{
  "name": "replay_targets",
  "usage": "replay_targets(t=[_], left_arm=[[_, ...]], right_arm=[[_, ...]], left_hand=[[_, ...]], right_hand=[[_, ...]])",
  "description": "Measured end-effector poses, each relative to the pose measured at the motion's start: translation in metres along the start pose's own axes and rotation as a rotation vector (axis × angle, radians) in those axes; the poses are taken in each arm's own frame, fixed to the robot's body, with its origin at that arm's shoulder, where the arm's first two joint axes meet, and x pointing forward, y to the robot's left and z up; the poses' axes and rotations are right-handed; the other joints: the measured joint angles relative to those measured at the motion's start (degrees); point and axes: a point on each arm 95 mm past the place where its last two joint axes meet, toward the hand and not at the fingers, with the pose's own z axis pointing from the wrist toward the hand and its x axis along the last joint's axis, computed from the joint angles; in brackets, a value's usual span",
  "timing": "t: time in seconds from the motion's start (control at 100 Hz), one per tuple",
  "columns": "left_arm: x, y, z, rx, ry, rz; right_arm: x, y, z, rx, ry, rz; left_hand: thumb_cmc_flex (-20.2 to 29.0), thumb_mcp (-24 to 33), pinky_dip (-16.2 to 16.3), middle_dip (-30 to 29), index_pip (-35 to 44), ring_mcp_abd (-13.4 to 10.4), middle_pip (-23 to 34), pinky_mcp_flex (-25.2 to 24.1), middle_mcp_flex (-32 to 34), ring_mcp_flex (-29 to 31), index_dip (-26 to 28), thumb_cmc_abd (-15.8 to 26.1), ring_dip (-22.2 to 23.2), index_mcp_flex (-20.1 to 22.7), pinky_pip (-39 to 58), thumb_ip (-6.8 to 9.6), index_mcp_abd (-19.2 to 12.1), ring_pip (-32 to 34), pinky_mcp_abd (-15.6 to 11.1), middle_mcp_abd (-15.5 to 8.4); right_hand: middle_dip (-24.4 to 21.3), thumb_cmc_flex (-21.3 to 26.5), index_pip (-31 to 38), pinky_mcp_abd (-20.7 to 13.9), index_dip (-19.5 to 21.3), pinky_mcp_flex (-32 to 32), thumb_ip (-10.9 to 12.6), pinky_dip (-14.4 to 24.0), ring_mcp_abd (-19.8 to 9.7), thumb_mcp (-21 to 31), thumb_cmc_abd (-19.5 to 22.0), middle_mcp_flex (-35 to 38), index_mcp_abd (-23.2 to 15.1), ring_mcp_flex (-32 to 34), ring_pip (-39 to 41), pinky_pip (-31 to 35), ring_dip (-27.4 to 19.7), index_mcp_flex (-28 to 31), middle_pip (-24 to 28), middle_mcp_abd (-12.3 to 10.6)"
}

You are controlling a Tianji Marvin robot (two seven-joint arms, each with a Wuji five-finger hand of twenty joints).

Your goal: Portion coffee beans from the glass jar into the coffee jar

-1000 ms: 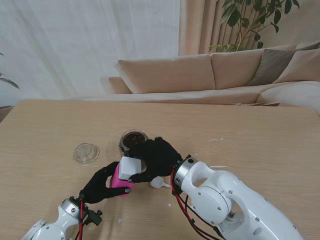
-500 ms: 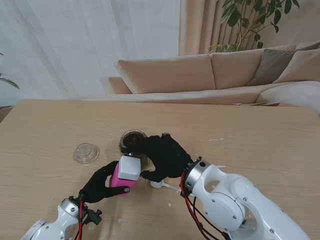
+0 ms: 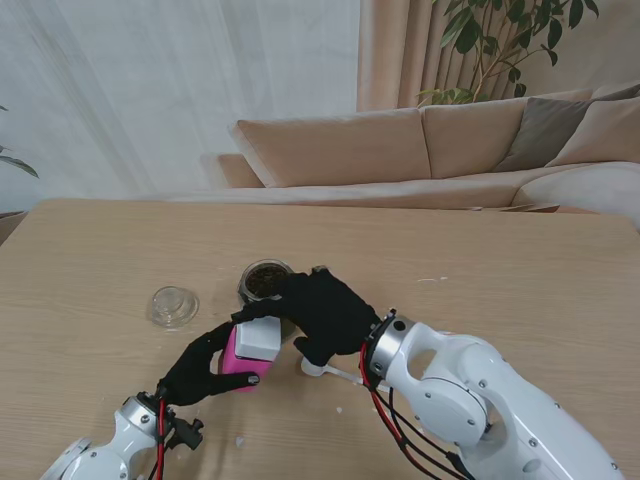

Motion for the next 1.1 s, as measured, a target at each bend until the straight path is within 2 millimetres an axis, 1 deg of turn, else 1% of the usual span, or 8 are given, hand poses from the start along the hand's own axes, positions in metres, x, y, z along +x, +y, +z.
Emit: replay_targets(t=[0.3, 0.44, 0.68, 0.9, 0.94, 0.97, 1.04, 1.1], left_arm=[[0.001, 0.0, -0.001, -0.006, 0.001, -0.003], [0.001, 0.001, -0.001, -0.006, 0.001, -0.003], [0.001, 0.001, -0.001, -0.006, 0.001, -0.003], [0.001, 0.001, -0.001, -0.006, 0.0, -0.003], [0.001, 0.001, -0.001, -0.006, 0.0, -0.003], [0.0, 0.001, -0.001, -0.005, 0.0, -0.003], [0.0, 0.001, -0.001, -0.005, 0.0, -0.003], [0.0, 0.001, -0.001, -0.005, 0.0, -0.003]], right_arm=[[-0.002, -0.006, 0.008, -0.005, 0.032, -0.005], [-0.003, -0.007, 0.01, -0.011, 0.033, -0.008], [-0.003, -0.007, 0.012, -0.022, 0.025, -0.011], [-0.002, -0.007, 0.015, -0.017, 0.016, -0.017], [-0.002, -0.006, 0.015, -0.014, 0.015, -0.018], [-0.002, -0.006, 0.016, -0.01, 0.014, -0.019], [-0.002, -0.006, 0.016, 0.0, 0.013, -0.025], [-0.002, -0.006, 0.016, 0.005, 0.014, -0.027]], left_hand=[[0.0, 0.0, 0.0, 0.0, 0.0, 0.0, 0.0, 0.0, 0.0, 0.0, 0.0, 0.0, 0.0, 0.0, 0.0, 0.0, 0.0, 0.0, 0.0, 0.0], [0.0, 0.0, 0.0, 0.0, 0.0, 0.0, 0.0, 0.0, 0.0, 0.0, 0.0, 0.0, 0.0, 0.0, 0.0, 0.0, 0.0, 0.0, 0.0, 0.0], [0.0, 0.0, 0.0, 0.0, 0.0, 0.0, 0.0, 0.0, 0.0, 0.0, 0.0, 0.0, 0.0, 0.0, 0.0, 0.0, 0.0, 0.0, 0.0, 0.0], [0.0, 0.0, 0.0, 0.0, 0.0, 0.0, 0.0, 0.0, 0.0, 0.0, 0.0, 0.0, 0.0, 0.0, 0.0, 0.0, 0.0, 0.0, 0.0, 0.0], [0.0, 0.0, 0.0, 0.0, 0.0, 0.0, 0.0, 0.0, 0.0, 0.0, 0.0, 0.0, 0.0, 0.0, 0.0, 0.0, 0.0, 0.0, 0.0, 0.0], [0.0, 0.0, 0.0, 0.0, 0.0, 0.0, 0.0, 0.0, 0.0, 0.0, 0.0, 0.0, 0.0, 0.0, 0.0, 0.0, 0.0, 0.0, 0.0, 0.0], [0.0, 0.0, 0.0, 0.0, 0.0, 0.0, 0.0, 0.0, 0.0, 0.0, 0.0, 0.0, 0.0, 0.0, 0.0, 0.0, 0.0, 0.0, 0.0, 0.0], [0.0, 0.0, 0.0, 0.0, 0.0, 0.0, 0.0, 0.0, 0.0, 0.0, 0.0, 0.0, 0.0, 0.0, 0.0, 0.0, 0.0, 0.0, 0.0, 0.0]], right_hand=[[-0.2, -0.5, 3.8, -0.1, 2.3, 0.2, 0.0, -0.1, 0.0, -4.6, 0.0, 0.1, 0.0, 0.0, 1.3, 0.0, 0.0, 0.3, 1.6, -0.2], [1.6, -4.5, 6.9, -0.2, 5.8, 0.8, -0.1, -0.1, 0.0, -6.8, 0.7, 0.1, 0.0, 0.0, 2.9, 1.8, 0.0, 0.3, 3.0, -0.2], [4.5, -7.5, 12.2, -0.7, 13.2, 1.4, -0.1, 0.3, 0.0, -9.0, 1.1, 0.1, 0.0, 0.0, 5.0, 4.1, 1.0, 0.3, 5.4, -0.3], [6.3, -11.9, 15.7, -1.4, 17.5, 1.5, -0.1, 0.7, -0.5, -10.5, 1.0, 0.1, 0.7, 0.4, 5.8, 5.1, 1.7, 0.3, 5.4, -0.3], [6.4, -12.8, 15.8, -1.4, 18.1, 1.5, -0.1, 0.7, -0.5, -11.2, 1.0, 0.1, 0.8, 0.4, 5.8, 5.1, 1.7, 0.3, 5.4, -0.3], [6.7, -12.8, 15.8, -1.4, 18.4, 1.5, -1.2, 0.7, -0.5, -11.8, 1.0, 0.1, 1.5, 0.4, 5.8, 5.2, 1.7, -0.2, 5.5, -0.3], [7.3, -12.8, 15.7, -1.4, 18.5, 1.5, -1.8, 0.7, -0.5, -12.5, 1.1, 0.1, 2.1, 0.4, 5.8, 5.1, 1.7, -2.3, 5.8, -0.3], [7.4, -12.8, 12.0, -1.4, 18.1, 1.4, -1.8, 0.8, -0.5, -12.6, 1.1, -0.7, 2.2, 0.4, 5.8, 5.1, 1.7, -3.5, 6.1, 0.1]])
